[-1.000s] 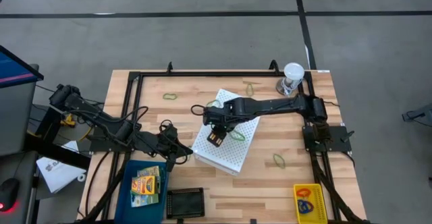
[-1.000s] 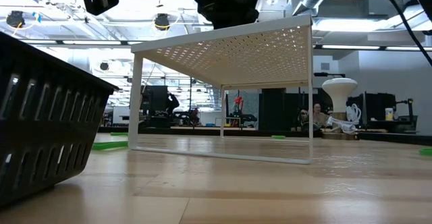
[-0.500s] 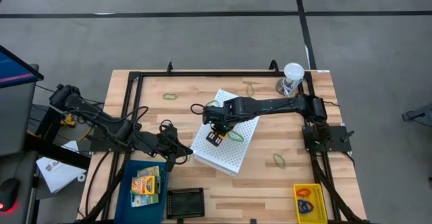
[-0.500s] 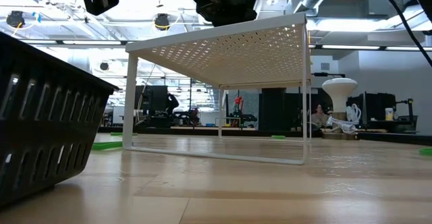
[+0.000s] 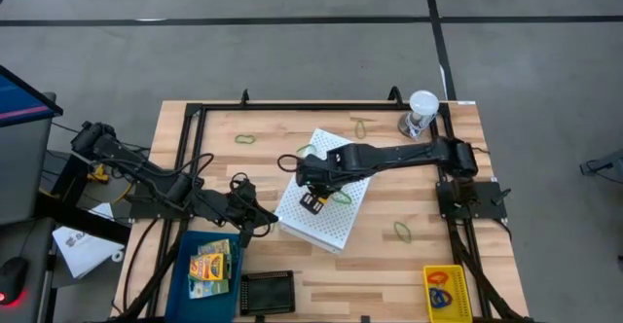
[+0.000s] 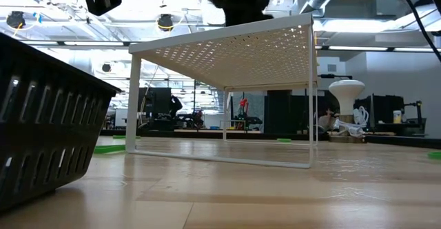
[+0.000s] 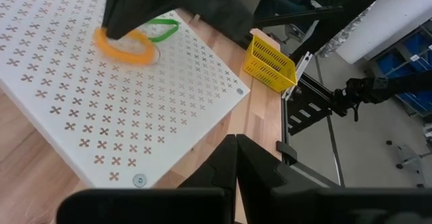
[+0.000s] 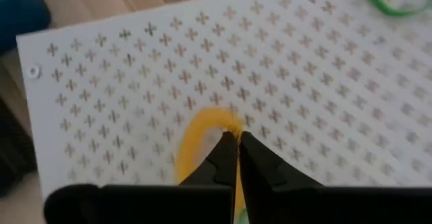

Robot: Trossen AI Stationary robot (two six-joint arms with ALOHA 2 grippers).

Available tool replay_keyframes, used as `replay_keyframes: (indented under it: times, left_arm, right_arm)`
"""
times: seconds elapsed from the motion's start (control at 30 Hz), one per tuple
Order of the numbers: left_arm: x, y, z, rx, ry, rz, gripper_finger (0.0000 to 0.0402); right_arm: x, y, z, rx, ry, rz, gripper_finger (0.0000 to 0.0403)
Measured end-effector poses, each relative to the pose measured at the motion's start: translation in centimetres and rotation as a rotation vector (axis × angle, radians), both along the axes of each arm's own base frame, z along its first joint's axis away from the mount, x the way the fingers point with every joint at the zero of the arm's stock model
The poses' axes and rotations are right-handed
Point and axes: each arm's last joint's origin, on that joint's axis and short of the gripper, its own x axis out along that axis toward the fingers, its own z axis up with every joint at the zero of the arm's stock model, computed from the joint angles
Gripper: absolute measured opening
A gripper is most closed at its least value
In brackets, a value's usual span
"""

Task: Pick & Place Office Desk Supplies
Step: Put the orange spring keychain into the yellow bin

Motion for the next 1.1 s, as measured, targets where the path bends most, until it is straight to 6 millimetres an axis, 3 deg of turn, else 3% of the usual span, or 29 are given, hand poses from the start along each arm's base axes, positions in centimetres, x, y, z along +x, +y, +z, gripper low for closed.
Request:
replay_keyframes:
  times: [0.6,1.1]
  left_arm:
    - [0.0,0.0,0.0,0.0,0.0,0.001,0.0]
    - [0.0,0.0,0.0,0.015,-0.001,-0.006,0.0]
  right_arm:
    - [-5.6,3.7,6.0,-0.006,-0.077,-0.146,0.0]
    - [-10.3,10.3,6.1,0.023,0.065,-0.222,0.0]
